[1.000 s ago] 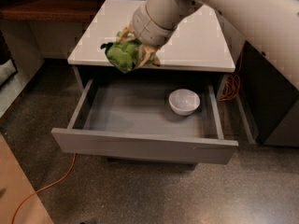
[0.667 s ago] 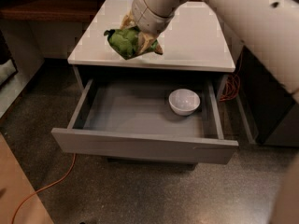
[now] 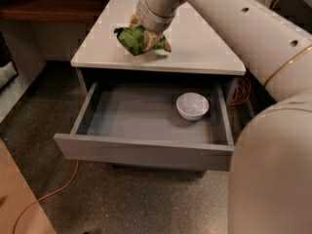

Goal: Pick green rice chip bag from top drawer and place on counter

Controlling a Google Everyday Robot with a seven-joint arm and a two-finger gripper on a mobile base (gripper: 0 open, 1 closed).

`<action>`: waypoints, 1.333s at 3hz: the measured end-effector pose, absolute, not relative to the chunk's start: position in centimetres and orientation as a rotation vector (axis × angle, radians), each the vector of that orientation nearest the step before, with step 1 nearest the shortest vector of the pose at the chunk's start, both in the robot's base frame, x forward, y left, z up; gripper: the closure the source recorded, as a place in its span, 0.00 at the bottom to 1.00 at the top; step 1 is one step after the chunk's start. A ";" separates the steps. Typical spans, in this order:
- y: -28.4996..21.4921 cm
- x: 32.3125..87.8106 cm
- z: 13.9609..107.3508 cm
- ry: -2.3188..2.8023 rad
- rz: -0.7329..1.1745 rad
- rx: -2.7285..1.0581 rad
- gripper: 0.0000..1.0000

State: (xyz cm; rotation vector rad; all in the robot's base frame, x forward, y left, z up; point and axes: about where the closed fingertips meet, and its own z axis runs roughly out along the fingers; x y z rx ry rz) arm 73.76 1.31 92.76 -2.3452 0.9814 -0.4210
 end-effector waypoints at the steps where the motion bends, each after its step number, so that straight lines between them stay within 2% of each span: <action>1: 0.5 77.1 90.4 1.035 -0.498 -2.354 0.50; 3: 0.9 76.9 90.0 1.030 -0.481 -2.359 0.05; 4: 1.0 76.9 89.9 1.030 -0.478 -2.361 0.00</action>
Offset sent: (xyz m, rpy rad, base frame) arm 0.0272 -0.0047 -0.0183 -0.0327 -0.0192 -0.0422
